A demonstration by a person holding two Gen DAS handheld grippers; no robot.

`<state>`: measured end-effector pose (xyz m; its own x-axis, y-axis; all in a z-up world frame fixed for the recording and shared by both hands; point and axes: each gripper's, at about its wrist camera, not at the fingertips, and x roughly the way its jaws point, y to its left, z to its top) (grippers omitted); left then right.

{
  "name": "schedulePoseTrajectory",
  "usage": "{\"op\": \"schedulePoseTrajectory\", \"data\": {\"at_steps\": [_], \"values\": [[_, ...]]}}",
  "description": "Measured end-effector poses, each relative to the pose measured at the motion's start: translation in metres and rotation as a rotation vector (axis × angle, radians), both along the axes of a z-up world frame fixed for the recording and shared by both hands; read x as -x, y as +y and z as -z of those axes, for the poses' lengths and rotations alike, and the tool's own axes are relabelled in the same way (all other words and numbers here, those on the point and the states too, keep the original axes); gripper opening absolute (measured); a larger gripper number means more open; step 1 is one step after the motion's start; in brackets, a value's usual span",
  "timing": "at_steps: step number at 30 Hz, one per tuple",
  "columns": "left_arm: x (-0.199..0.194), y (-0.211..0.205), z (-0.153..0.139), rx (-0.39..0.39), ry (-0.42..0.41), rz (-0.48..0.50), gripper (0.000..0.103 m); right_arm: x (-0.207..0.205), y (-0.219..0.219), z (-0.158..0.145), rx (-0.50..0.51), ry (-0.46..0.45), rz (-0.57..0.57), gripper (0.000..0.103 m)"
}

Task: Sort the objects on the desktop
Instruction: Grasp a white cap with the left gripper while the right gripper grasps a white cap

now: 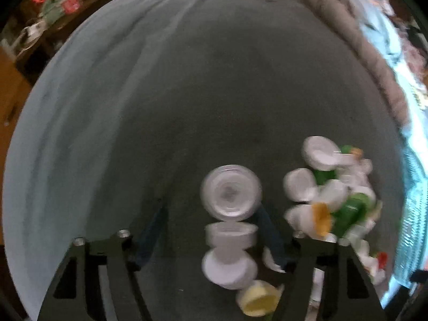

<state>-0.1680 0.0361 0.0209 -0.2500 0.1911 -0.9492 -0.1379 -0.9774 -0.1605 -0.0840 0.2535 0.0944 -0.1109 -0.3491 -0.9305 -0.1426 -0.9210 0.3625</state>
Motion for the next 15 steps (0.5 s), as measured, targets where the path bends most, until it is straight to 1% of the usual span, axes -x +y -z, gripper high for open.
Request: {"op": "schedulePoseTrajectory", "data": {"at_steps": [1,3,5,8,10,11,12,13,14,15], "values": [[-0.001,0.002,-0.003,-0.009,0.007,0.024,0.053,0.0,-0.001,0.001,0.003,0.001,-0.001,0.055],[-0.001,0.008,-0.006,-0.032,0.002,0.067,0.039,0.0,-0.002,0.003,0.009,-0.005,-0.007,0.055],[0.0,0.009,-0.004,-0.037,-0.009,0.076,0.039,0.001,-0.005,0.005,0.013,-0.007,-0.01,0.055],[0.004,0.011,0.0,-0.055,-0.023,0.064,0.039,0.002,-0.007,0.005,0.019,-0.003,-0.009,0.055],[0.005,0.015,0.0,-0.048,-0.017,0.071,0.039,0.002,-0.007,0.006,0.017,0.001,-0.009,0.055],[0.006,0.017,0.0,-0.04,-0.006,0.074,0.042,0.002,-0.007,0.006,0.016,0.002,-0.009,0.055],[0.005,0.032,0.003,-0.034,-0.003,0.074,0.042,0.002,-0.007,0.007,0.016,0.0,-0.008,0.055],[0.005,0.034,0.007,-0.023,-0.007,0.077,0.042,0.001,-0.006,0.008,0.015,-0.002,-0.005,0.055],[0.009,0.034,0.006,-0.018,-0.005,0.08,0.04,0.001,-0.006,0.009,0.017,-0.004,-0.004,0.055],[0.009,0.034,0.005,-0.016,-0.004,0.08,0.035,0.001,-0.006,0.01,0.02,-0.006,-0.004,0.055]]}}
